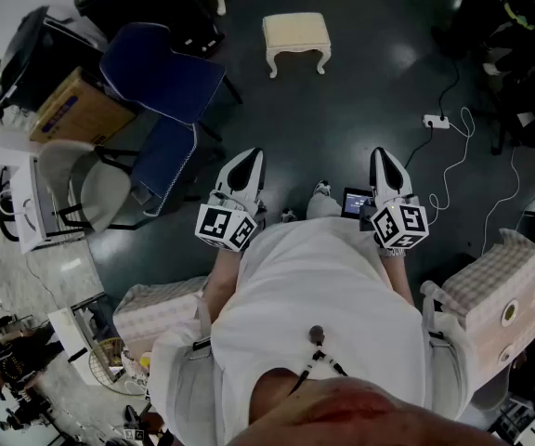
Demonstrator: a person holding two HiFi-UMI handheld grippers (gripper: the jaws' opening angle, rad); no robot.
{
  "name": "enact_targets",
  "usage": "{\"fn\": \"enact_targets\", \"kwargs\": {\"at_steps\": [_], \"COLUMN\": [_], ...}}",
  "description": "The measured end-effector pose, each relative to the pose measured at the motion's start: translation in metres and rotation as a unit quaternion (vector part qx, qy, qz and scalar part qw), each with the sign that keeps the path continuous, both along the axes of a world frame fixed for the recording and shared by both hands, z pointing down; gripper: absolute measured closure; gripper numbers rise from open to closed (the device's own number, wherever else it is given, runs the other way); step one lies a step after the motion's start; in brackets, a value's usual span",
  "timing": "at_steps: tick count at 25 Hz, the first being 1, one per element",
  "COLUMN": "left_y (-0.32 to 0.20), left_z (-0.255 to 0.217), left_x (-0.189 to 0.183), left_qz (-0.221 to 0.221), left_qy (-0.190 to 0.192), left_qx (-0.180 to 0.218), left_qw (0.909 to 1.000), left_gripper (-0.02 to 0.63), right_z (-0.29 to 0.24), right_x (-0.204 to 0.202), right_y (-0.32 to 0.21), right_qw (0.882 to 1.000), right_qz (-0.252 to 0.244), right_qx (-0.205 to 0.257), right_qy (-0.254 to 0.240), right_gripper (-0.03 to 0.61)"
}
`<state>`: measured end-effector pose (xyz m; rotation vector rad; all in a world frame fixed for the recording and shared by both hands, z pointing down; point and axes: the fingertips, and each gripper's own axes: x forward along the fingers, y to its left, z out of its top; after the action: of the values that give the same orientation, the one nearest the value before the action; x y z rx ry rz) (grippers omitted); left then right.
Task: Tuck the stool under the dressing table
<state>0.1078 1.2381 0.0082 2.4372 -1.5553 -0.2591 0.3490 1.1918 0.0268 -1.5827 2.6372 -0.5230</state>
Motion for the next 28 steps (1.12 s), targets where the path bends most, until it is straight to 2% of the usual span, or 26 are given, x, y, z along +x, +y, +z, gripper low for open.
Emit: {"fn": "enact_targets", "kwargs": {"at_steps": [4, 8, 12, 19, 25, 28], "left_y": [-0.018, -0.021, -0.027, -0.039, -0.037, -0.038], "left_z": [-0.007, -0.007, -0.005, -0.005, 0.004, 0.010], "left_x": [0.001, 0.011, 0.029, 0.092, 0.103, 0.105], "left_qz": [-0.009, -0.022, -0.033, -0.038, -0.064, -0.070], "left_qy": [-0.008, -0.011, -0.008, -0.001, -0.001, 0.000], "left_qx": [0.018, 0.010, -0.005, -0.007, -0.013, -0.020], "left_qw": [0.9998, 0.9997, 0.9994, 0.9993, 0.9978, 0.9974], "left_gripper": [0.607, 0.607, 0.607, 0.607, 0.607, 0.607], "right_z": [-0.003, -0.001, 0.000, 0.017, 0.021, 0.023], "right_x": [-0.005, 0.006, 0.023, 0.080, 0.098, 0.104], "right_y": [-0.020, -0.032, -0.043, -0.052, -0.061, -0.064], "right_qw": [1.000, 1.000, 0.999, 0.998, 0.997, 0.997], "right_qz": [-0.018, -0.019, -0.030, -0.042, -0.062, -0.057], "right_qx": [0.014, 0.006, -0.004, -0.031, -0.024, -0.029], "right_qy": [0.000, -0.009, -0.012, -0.021, -0.024, -0.037], "right_gripper": [0.571, 0.571, 0.571, 0.571, 0.571, 0.571]}}
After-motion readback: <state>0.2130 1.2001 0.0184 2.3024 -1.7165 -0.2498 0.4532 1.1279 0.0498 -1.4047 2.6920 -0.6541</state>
